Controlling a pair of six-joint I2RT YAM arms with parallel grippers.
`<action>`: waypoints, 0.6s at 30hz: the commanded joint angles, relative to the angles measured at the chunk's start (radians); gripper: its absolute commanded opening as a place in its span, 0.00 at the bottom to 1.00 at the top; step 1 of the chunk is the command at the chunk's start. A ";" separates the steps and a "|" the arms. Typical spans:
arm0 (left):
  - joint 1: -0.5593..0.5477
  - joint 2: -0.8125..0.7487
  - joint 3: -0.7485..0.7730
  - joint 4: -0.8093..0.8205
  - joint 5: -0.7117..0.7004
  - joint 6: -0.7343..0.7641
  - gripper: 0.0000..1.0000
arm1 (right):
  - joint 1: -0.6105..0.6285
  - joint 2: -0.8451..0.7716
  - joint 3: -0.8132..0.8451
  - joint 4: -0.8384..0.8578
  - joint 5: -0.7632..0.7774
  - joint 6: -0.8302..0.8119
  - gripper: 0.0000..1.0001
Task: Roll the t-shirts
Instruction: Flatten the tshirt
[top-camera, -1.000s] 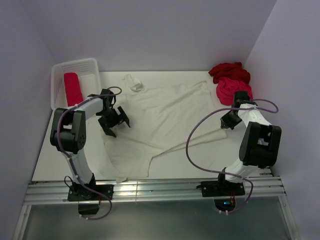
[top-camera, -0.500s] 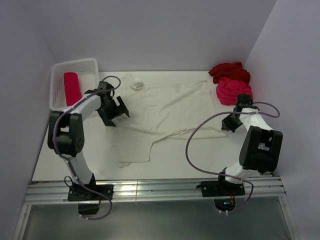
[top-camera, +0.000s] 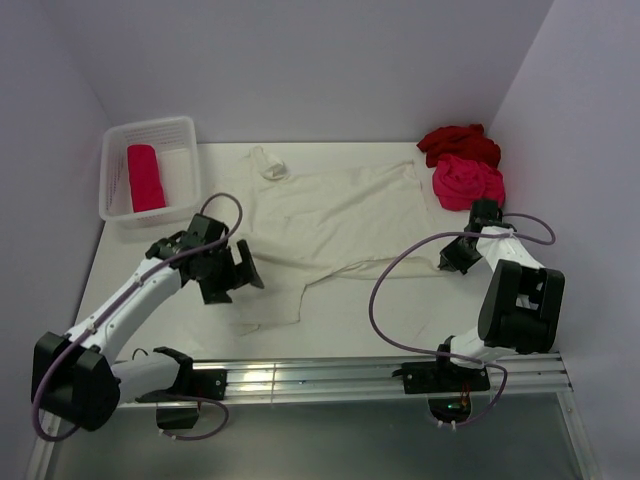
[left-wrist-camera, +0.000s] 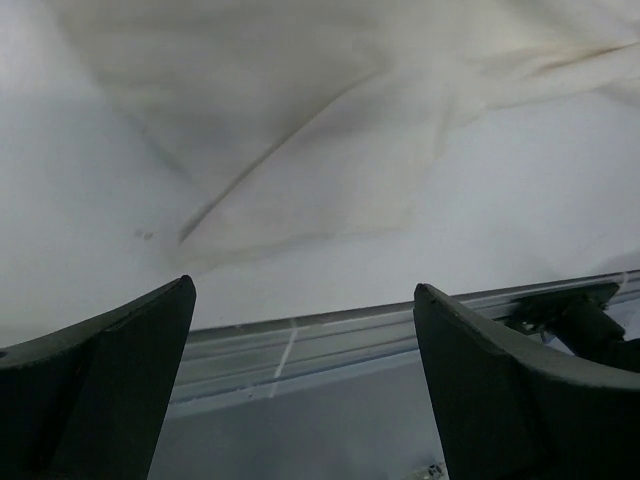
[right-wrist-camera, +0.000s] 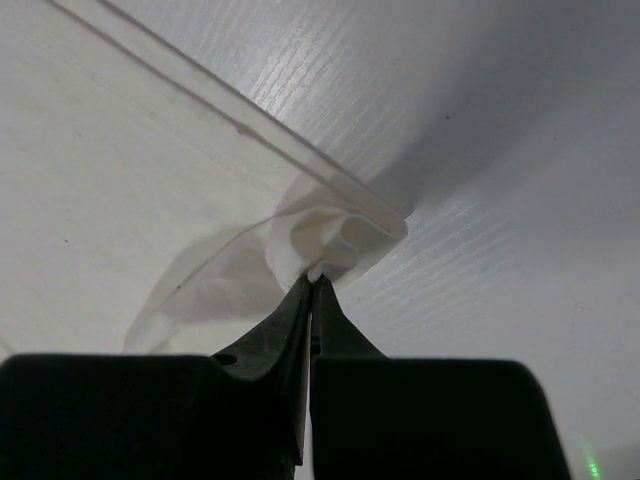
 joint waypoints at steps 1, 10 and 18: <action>0.006 -0.101 -0.158 -0.010 0.025 -0.089 0.96 | -0.005 -0.043 0.010 0.011 -0.009 -0.017 0.00; 0.009 -0.420 -0.414 0.095 0.066 -0.452 0.79 | -0.004 -0.073 0.017 -0.013 0.004 -0.027 0.00; 0.032 -0.650 -0.600 0.049 0.106 -0.750 0.73 | -0.005 -0.102 0.007 -0.024 0.009 -0.017 0.00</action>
